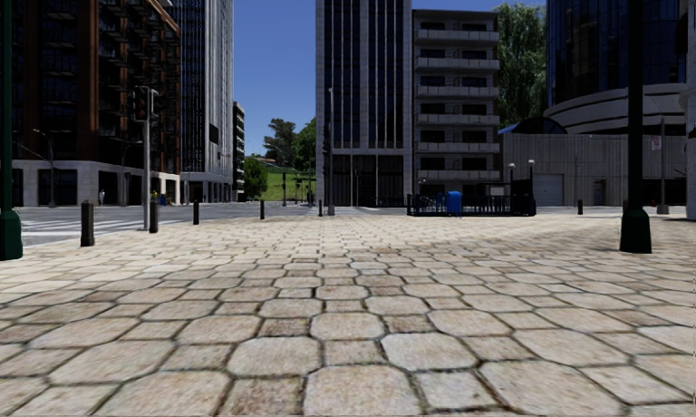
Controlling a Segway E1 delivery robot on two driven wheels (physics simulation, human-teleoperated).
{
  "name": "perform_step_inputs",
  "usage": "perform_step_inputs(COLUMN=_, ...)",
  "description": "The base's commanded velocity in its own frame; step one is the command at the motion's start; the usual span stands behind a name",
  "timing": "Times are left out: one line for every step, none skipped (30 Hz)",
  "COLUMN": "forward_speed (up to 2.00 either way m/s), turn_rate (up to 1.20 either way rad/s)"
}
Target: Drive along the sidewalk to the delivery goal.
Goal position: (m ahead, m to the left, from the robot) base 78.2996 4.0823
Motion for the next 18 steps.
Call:
perform_step_inputs(forward_speed=2.00, turn_rate=0.00)
perform_step_inputs(forward_speed=2.00, turn_rate=0.00)
perform_step_inputs(forward_speed=2.00, turn_rate=0.00)
perform_step_inputs(forward_speed=2.00, turn_rate=0.00)
perform_step_inputs(forward_speed=2.00, turn_rate=0.00)
perform_step_inputs(forward_speed=2.00, turn_rate=0.00)
perform_step_inputs(forward_speed=2.00, turn_rate=0.00)
perform_step_inputs(forward_speed=2.00, turn_rate=0.00)
perform_step_inputs(forward_speed=2.00, turn_rate=0.00)
perform_step_inputs(forward_speed=2.00, turn_rate=0.00)
perform_step_inputs(forward_speed=2.00, turn_rate=0.00)
perform_step_inputs(forward_speed=2.00, turn_rate=0.00)
perform_step_inputs(forward_speed=2.00, turn_rate=0.00)
perform_step_inputs(forward_speed=2.00, turn_rate=0.00)
perform_step_inputs(forward_speed=2.00, turn_rate=0.00)
perform_step_inputs(forward_speed=2.00, turn_rate=0.00)
perform_step_inputs(forward_speed=2.00, turn_rate=0.00)
perform_step_inputs(forward_speed=2.00, turn_rate=0.00)
